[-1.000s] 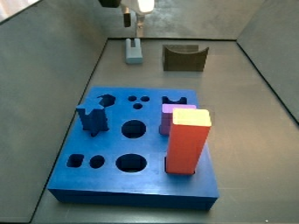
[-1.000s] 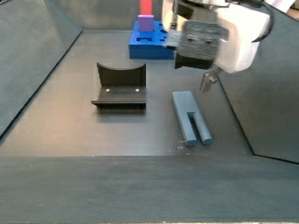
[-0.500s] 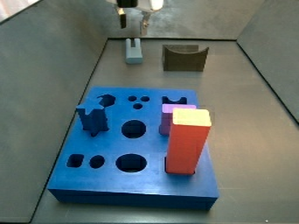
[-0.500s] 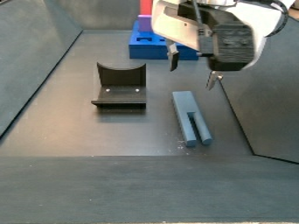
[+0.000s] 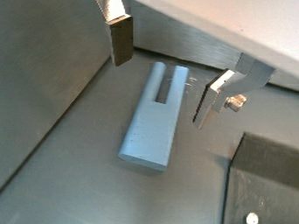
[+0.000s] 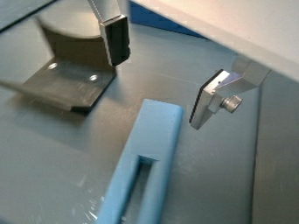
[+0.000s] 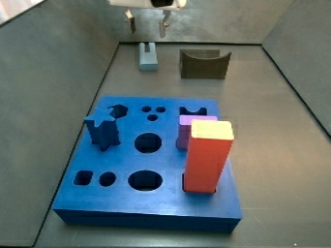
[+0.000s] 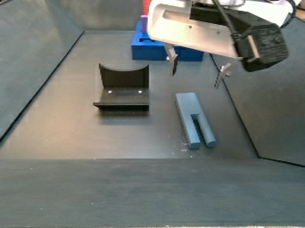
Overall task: Pick up the square-circle object. Move up. Rotate the square-circle object. Place the square-circle object on the fixture. Regrasp the square-circle object. Move to above the board. Insert the square-circle object.
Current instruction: Rotate the square-circle object.
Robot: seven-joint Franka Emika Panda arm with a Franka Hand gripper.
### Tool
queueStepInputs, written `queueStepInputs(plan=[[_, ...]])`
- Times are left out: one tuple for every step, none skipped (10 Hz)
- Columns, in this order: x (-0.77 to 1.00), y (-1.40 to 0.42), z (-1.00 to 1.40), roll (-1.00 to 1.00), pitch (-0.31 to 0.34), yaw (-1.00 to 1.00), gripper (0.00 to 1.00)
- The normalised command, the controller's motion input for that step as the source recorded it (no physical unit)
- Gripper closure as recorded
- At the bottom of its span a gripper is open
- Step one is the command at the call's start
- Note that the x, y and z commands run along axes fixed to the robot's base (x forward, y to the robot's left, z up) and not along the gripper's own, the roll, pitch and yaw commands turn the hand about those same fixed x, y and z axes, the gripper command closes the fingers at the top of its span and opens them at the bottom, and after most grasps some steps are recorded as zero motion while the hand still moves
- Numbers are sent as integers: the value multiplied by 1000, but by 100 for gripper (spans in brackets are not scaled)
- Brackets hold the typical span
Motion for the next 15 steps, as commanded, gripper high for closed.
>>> queueStepInputs(plan=[[29, 3, -36, 3, -7, 1000, 0], [29, 3, -36, 4, -9, 1000, 0], [29, 3, -36, 4, -11, 991, 0], [29, 3, -36, 4, -11, 642, 0], [29, 3, -36, 4, -11, 424, 0], [29, 3, -36, 4, -11, 236, 0], [0, 0, -1000, 0, 0, 0, 0], [9, 1, -1000, 0, -13, -59, 0], [23, 0, -1000, -9, -37, -56, 0], [28, 4, -1000, -36, -49, -40, 0], [30, 6, -1000, -51, -53, -32, 0], [35, 10, -1000, -78, -67, -18, 0], [44, 12, -948, -98, -72, -10, 0], [48, 13, -849, -116, -76, -3, 0], [48, 14, -761, -131, -81, 1, 0]])
